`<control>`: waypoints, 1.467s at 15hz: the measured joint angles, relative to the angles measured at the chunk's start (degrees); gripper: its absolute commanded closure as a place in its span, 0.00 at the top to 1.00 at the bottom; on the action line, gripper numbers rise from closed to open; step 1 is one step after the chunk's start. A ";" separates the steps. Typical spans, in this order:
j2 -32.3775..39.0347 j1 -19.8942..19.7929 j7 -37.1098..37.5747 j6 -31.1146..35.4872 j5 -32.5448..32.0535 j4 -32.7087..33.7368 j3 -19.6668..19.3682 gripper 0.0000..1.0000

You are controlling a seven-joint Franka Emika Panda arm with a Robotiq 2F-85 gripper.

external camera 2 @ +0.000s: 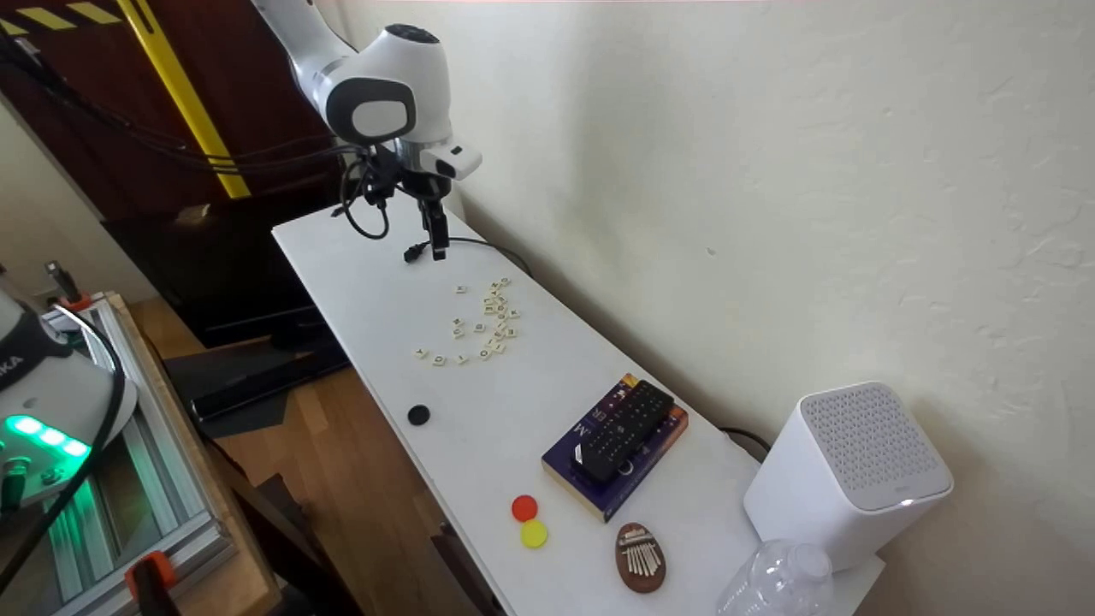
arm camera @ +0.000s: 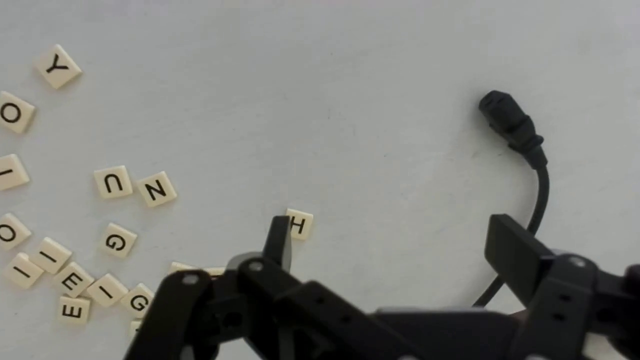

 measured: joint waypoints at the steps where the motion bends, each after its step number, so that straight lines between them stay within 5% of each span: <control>1: 1.12 0.23 0.03 0.53 -0.03 0.80 -0.04 1.00; 10: 9.13 3.57 2.57 0.95 -0.31 7.49 -3.11 1.00; 12: 10.17 3.61 2.72 0.95 -0.31 8.22 -3.39 0.74; 22: 12.63 3.56 3.21 1.25 -0.31 9.66 -4.42 0.02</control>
